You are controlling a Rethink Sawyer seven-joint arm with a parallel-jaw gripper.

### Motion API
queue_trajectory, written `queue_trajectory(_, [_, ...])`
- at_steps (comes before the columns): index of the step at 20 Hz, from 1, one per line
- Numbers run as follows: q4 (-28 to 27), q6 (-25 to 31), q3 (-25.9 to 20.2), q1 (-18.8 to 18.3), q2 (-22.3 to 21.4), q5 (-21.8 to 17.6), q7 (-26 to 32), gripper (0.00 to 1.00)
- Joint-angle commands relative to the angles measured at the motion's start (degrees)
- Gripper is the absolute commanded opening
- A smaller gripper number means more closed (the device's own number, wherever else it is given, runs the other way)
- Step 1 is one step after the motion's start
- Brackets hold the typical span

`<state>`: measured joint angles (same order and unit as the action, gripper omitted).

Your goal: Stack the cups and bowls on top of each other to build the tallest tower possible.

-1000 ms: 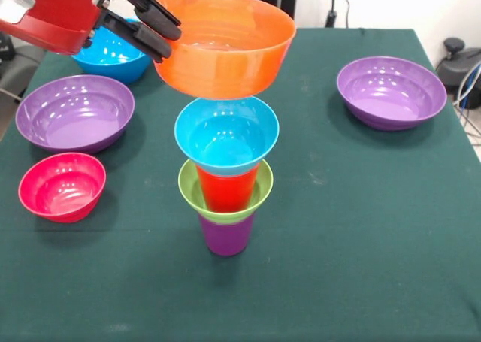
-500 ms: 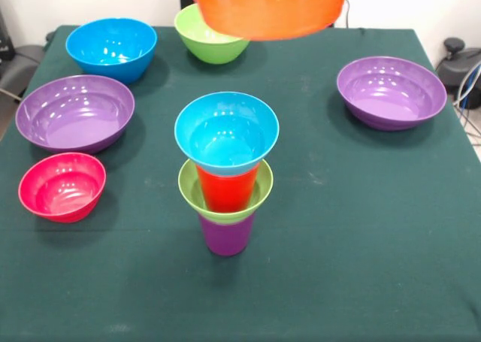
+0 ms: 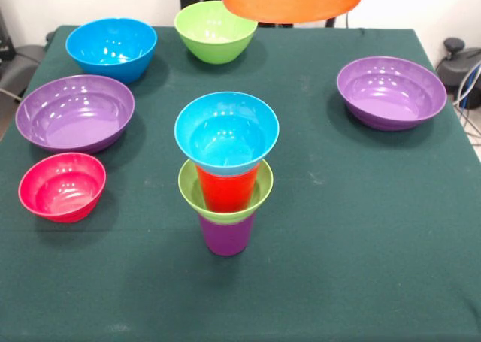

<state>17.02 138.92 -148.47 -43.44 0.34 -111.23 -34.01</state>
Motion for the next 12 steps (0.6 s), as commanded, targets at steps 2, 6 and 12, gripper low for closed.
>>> queue_trajectory(2, [-2.85, -1.63, 16.68, -0.36, -0.86, 5.24, -11.92, 0.0])
queue_trajectory(6, [-3.36, -1.63, 19.62, -0.24, -1.59, 6.79, -10.7, 0.0])
queue_trajectory(12, [-5.09, -2.53, 21.83, 0.33, -2.4, 7.14, -8.41, 0.0])
